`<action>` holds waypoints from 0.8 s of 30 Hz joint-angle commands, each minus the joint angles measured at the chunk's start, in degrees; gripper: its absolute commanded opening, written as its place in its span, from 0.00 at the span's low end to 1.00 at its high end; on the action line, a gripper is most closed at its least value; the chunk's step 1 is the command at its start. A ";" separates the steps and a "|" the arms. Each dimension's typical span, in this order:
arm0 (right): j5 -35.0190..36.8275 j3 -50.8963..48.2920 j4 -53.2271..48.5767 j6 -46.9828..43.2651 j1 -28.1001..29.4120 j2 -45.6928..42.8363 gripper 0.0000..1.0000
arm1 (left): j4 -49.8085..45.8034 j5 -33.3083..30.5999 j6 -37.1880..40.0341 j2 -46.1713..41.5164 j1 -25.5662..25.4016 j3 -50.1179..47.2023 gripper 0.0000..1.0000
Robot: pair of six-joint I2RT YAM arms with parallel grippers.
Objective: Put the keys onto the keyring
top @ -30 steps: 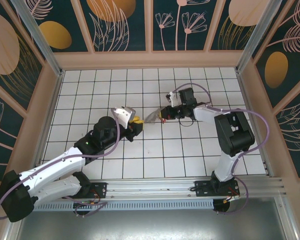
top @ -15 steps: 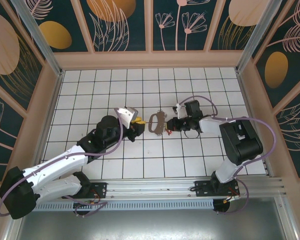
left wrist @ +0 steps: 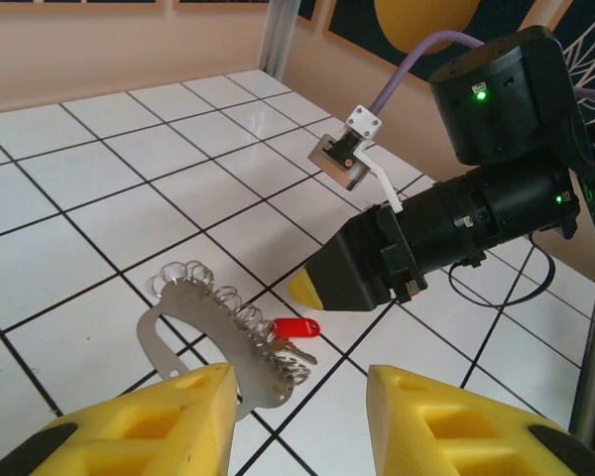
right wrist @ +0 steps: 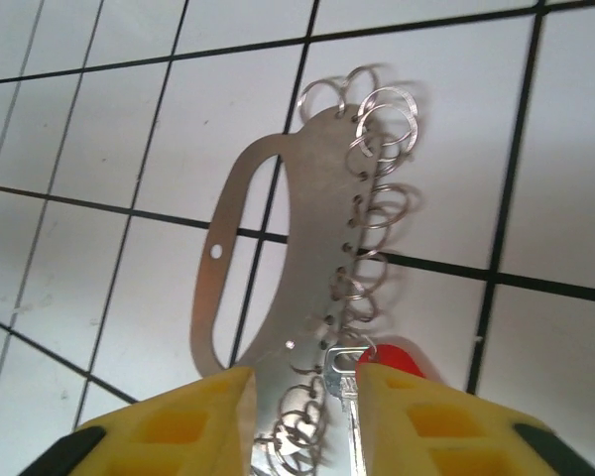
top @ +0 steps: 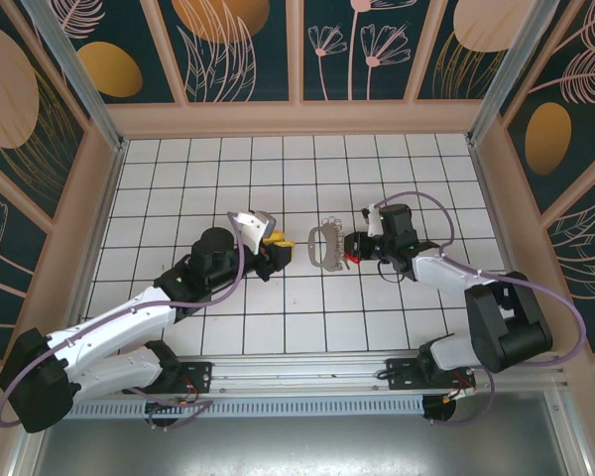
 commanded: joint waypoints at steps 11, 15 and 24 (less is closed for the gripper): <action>11.91 2.31 -1.90 -8.11 0.01 -15.01 0.99 | -7.87 -3.94 0.19 -0.88 1.49 6.10 0.55; 19.03 0.28 1.64 -9.62 -0.21 -19.30 0.99 | -10.60 -5.00 -0.88 -0.47 5.46 6.80 0.96; 25.12 -5.29 12.83 -10.37 -6.93 -20.82 0.99 | -11.60 -7.14 -4.24 0.95 21.48 2.96 0.98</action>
